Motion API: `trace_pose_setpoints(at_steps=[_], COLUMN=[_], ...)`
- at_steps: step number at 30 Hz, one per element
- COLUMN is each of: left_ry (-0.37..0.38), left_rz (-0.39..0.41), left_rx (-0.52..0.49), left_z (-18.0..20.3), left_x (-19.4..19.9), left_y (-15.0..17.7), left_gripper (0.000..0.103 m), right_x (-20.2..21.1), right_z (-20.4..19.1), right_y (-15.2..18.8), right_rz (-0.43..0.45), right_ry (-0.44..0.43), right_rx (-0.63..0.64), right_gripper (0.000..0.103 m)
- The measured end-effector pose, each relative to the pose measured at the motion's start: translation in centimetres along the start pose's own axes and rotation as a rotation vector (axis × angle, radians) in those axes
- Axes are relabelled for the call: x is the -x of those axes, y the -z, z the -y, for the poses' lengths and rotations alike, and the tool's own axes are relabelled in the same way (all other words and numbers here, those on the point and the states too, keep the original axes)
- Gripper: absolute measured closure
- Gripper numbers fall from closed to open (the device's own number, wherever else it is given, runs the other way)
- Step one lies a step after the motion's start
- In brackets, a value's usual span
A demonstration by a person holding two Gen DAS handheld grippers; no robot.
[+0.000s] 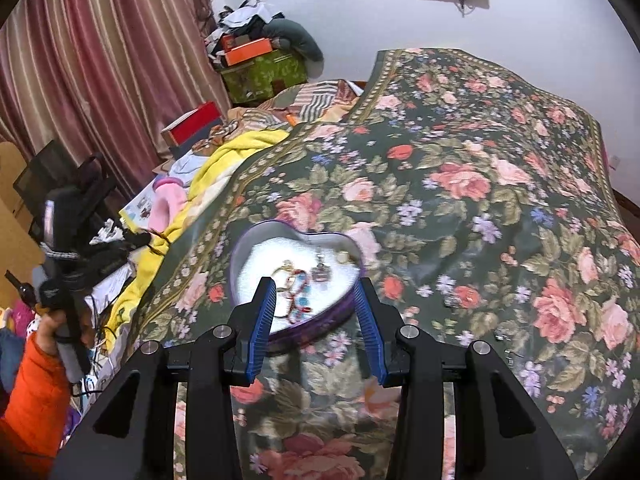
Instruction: Organize jewelry
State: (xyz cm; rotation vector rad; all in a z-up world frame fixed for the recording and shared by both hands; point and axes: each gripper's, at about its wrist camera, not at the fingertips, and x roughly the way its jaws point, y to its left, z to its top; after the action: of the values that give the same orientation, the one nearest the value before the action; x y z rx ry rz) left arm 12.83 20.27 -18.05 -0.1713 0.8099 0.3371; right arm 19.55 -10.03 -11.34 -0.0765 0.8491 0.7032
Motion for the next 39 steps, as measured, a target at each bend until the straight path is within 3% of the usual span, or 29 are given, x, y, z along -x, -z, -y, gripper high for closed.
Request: trace_pose_setpoints(at_steps=[4,8,14,18,23,31,35,39], left_ry=[0.010,0.087,0.269,0.338,0.370,0.328,0.332,0.324], left_rz=[0.080,0.114,0.100,0.067,0.018,-0.014,-0.003,0.020], left_rx=[-0.054,-0.091,-0.148,-0.199,-0.241,-0.269,-0.267,-0.255], left_z=[2.4,4.9,10.0,13.7,16.3,17.3,17.2,17.1], left_x=[2.7,4.5,5.3,4.8,3.6,1.8,1.8,1.8], left_y=[-1.5,-2.3,-3.0,-3.2,-3.0,-2.9,-3.1,-3.3], left_gripper=[0.102,0.102,0.102,0.102,0.102,0.101,0.090,0.061], right_x=[0.9,1.7,2.7,2.9,2.6,0.8,-0.3,-1.1], right_z=[1.4,2.9,5.1,6.4,8.1,9.8,10.1,9.8], right_y=[0.2,0.5,1.0,1.6,2.6,2.9,2.7,2.8], right_rz=[0.013,0.028,0.037,0.023,-0.024,-0.105,-0.154,-0.178], right_ry=[0.018,0.045,0.088,0.128,0.183,0.244,0.244,0.269], right_rx=[-0.033,-0.056,-0.093,-0.094,-0.093,-0.074,-0.041,-0.002], right_gripper=[0.066,0.066,0.066,0.066,0.066,0.066,0.066,0.066])
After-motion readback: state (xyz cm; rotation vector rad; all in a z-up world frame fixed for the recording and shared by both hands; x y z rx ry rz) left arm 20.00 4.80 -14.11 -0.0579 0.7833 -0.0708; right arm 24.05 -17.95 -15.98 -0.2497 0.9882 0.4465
